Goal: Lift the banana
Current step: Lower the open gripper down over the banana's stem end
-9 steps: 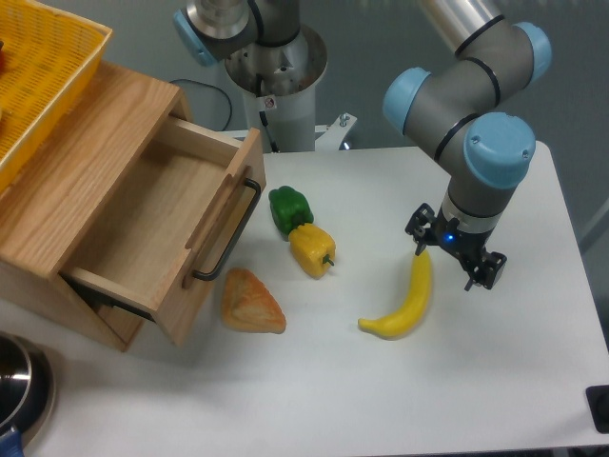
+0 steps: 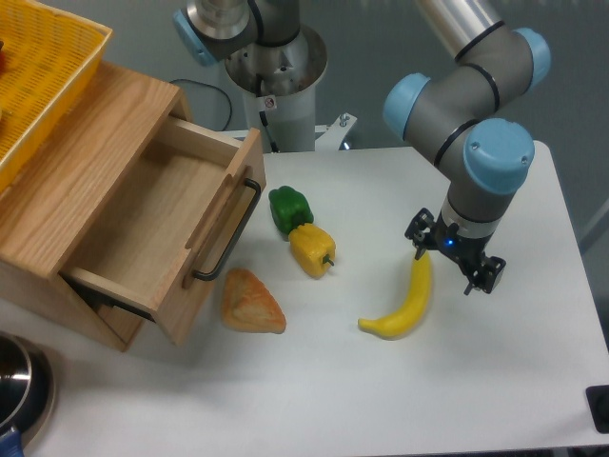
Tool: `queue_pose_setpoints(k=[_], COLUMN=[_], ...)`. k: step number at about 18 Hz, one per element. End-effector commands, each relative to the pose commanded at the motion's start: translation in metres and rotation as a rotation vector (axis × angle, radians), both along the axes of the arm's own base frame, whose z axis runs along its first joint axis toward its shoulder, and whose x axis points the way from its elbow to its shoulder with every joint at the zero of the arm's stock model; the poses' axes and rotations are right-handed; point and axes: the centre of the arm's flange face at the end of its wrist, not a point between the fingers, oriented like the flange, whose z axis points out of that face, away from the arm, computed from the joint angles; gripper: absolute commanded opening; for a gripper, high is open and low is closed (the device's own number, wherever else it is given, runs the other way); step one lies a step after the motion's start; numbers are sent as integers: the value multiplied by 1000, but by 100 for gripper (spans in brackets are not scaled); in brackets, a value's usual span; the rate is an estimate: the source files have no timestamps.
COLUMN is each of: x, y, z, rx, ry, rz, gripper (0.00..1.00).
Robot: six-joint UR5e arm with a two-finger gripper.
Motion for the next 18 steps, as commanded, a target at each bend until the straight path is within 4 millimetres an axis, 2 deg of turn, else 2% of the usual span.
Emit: queue_pose_setpoints(k=[2,8,11,18], x=[-3,-26,-25,-11], y=[0,-21,-22,-24], z=[-6,-30,-58,-85], rx=[-5,-16,-44,-75], ry=[-1,-33,-71,-120], rz=[6,69,69,78], gripper=[100,100,100,100])
